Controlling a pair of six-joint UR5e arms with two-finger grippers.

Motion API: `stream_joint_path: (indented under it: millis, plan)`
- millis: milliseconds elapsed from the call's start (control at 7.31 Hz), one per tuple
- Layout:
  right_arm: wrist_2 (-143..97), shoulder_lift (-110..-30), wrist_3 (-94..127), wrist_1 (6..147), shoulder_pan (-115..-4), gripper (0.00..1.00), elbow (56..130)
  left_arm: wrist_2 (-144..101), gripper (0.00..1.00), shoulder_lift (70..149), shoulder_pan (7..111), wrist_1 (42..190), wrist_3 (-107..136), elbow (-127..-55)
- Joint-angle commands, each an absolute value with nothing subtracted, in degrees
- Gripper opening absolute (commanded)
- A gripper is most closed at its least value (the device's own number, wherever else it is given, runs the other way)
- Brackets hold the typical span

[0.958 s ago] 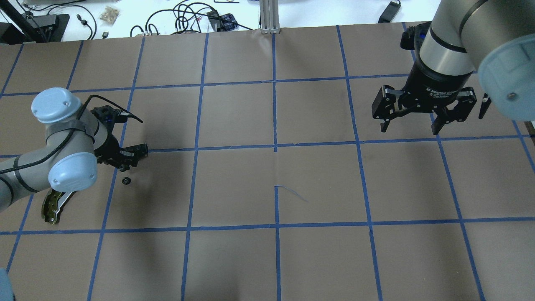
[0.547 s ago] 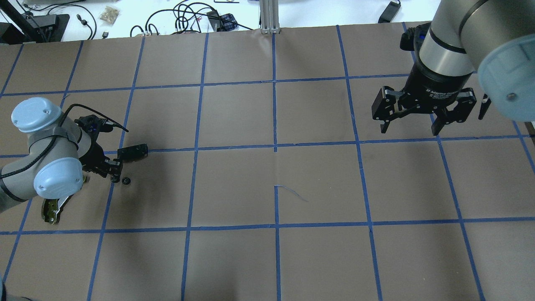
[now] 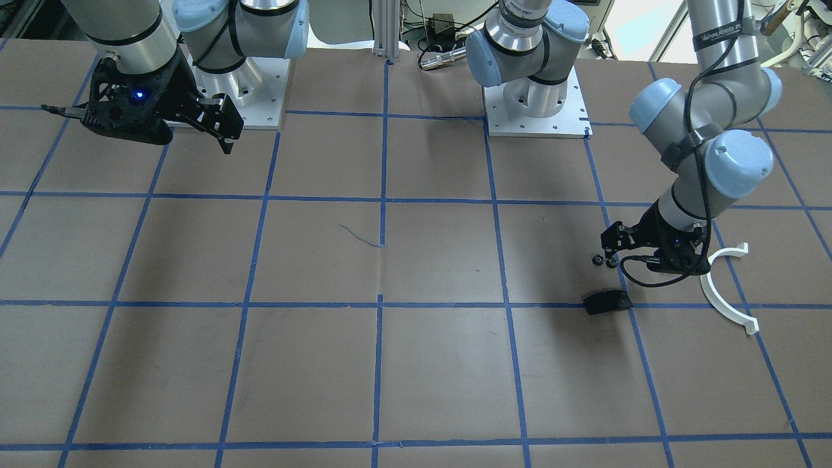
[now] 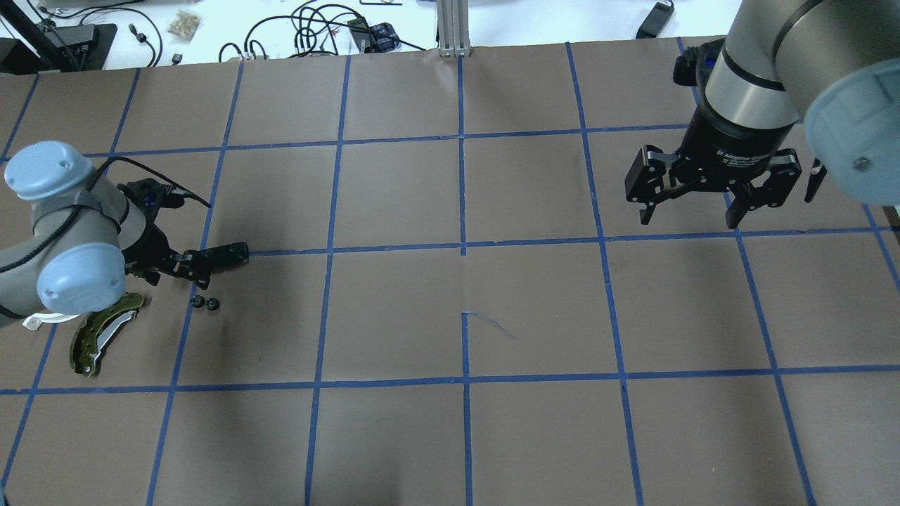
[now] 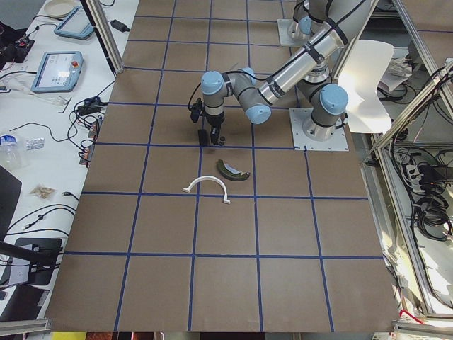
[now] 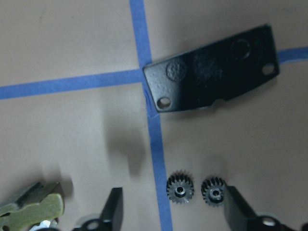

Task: Place bearing gear from tray to pile

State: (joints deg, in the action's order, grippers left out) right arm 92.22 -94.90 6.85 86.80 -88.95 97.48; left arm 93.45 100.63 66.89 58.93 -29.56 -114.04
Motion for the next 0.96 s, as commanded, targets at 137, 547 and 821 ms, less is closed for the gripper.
stream_joint_path:
  millis: [137,547,821]
  plan:
    - [92.29,-94.92,6.25,86.92,-88.86,1.00,97.47,93.96,1.00,95.73,79.50,89.23,-19.48,-92.96]
    - [91.32,-95.97,5.45,87.19,-88.77,1.00,97.29,92.89,1.00,92.30,91.28,98.62,-1.79,-86.84]
    - [91.41,-95.98,5.45,87.28,-89.03,1.00,97.38,92.46,1.00,89.40,92.63,92.87,-0.97,-88.05]
